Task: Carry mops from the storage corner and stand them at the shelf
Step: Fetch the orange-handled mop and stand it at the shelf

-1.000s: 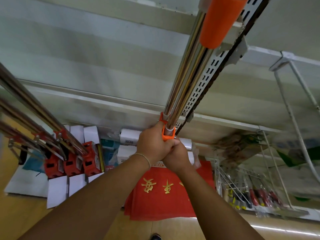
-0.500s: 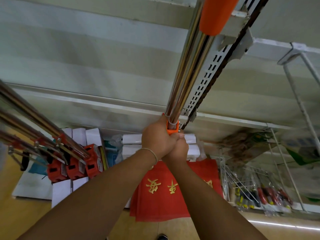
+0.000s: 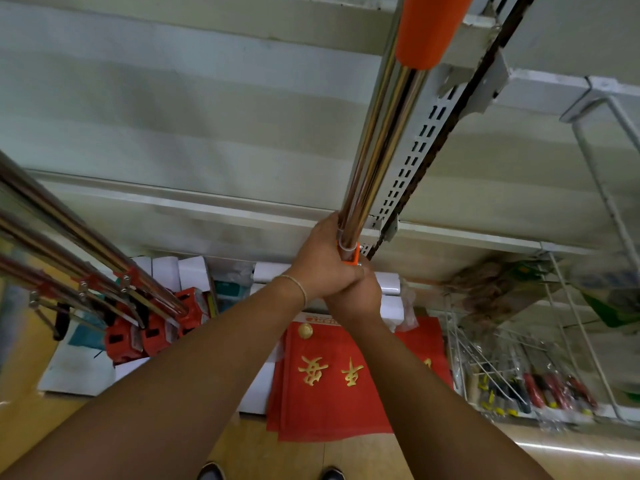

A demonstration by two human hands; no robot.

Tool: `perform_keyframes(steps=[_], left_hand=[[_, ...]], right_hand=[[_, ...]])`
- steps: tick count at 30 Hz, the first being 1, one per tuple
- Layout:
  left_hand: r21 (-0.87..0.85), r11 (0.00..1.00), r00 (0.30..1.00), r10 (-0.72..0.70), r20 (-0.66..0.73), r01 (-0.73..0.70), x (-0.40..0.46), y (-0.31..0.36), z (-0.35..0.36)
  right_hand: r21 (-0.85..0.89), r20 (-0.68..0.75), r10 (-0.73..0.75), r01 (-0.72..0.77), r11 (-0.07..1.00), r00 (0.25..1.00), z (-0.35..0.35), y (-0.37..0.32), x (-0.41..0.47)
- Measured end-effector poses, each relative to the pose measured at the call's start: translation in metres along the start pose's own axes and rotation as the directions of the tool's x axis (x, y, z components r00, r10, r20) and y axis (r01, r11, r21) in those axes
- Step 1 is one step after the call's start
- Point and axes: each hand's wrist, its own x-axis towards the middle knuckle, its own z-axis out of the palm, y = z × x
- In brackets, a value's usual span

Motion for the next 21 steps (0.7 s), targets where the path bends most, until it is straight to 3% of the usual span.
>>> perform_keyframes(steps=[9,13,16,21], left_hand=[[0.01,0.997,0.997,-0.078,0.009,0.078,0.005,0.018,0.017],[-0.069,0.987,0.977,-0.155,-0.144,0.147,0.004,0.033,0.019],[-0.165,0.981,0.949,-0.143,-0.282,0.099,0.007,0.042,0.021],[-0.228,0.967,0.933,-0.18,-0.313,0.11,0.014,0.043,0.025]], right_hand=[[-0.258,0.083,0.074,-0.05,0.965,0.994,-0.014,0.011,0.016],[-0.211,0.023,0.075,-0.069,0.975,0.997,-0.013,0.007,0.014],[-0.213,0.054,0.113,-0.099,0.972,0.992,-0.007,0.01,0.018],[-0.27,0.066,0.174,-0.15,0.951,0.983,-0.008,0.005,0.024]])
